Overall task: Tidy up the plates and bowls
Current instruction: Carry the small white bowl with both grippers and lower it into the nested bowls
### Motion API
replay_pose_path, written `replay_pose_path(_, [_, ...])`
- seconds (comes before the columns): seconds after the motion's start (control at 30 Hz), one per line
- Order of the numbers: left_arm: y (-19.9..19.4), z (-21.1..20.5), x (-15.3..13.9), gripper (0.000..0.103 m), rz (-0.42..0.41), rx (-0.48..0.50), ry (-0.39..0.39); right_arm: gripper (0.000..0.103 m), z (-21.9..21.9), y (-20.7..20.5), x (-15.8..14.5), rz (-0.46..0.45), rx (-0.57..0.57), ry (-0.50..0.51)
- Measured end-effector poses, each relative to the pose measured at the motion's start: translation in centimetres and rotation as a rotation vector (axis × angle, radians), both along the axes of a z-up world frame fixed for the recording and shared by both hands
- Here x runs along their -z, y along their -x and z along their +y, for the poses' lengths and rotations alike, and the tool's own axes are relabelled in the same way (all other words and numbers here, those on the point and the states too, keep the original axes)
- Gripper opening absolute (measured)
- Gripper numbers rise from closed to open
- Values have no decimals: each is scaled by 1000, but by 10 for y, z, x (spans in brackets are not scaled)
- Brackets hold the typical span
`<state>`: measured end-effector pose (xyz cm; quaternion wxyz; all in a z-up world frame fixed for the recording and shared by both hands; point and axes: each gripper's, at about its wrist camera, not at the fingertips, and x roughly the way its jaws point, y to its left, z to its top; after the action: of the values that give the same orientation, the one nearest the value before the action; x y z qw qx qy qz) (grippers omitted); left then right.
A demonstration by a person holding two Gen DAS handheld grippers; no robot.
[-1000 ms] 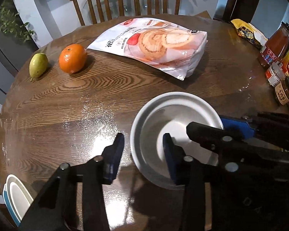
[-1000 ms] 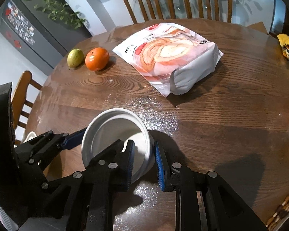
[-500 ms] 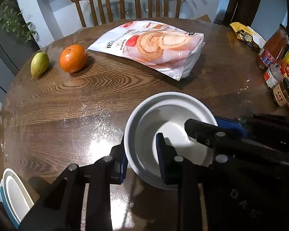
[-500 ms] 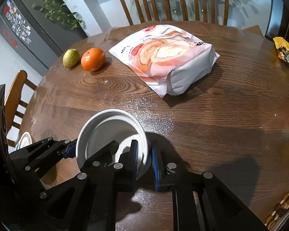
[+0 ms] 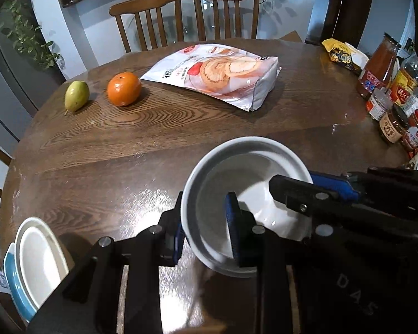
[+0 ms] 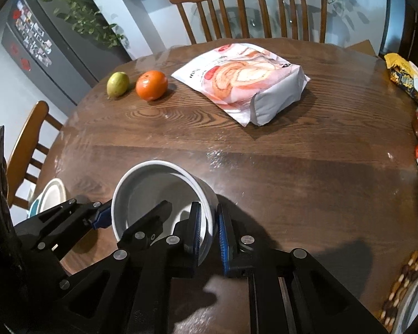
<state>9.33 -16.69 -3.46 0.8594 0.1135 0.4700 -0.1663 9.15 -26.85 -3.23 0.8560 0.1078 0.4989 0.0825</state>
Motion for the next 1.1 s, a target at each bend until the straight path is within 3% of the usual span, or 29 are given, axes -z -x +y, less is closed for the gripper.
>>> replay_pose_path(0.33, [34,37,-26,25,-53,-52,26,14,33,34,-29,-51,-43,16])
replay_pose_path(0.67, [56,106,-42,25,-91,-159,34,14,102,48,-51,-93,-143,21])
replay_pose_path(1.1, [54,199,-37,25,-69,-301,27,14,202,38,-46,-82,-286,12])
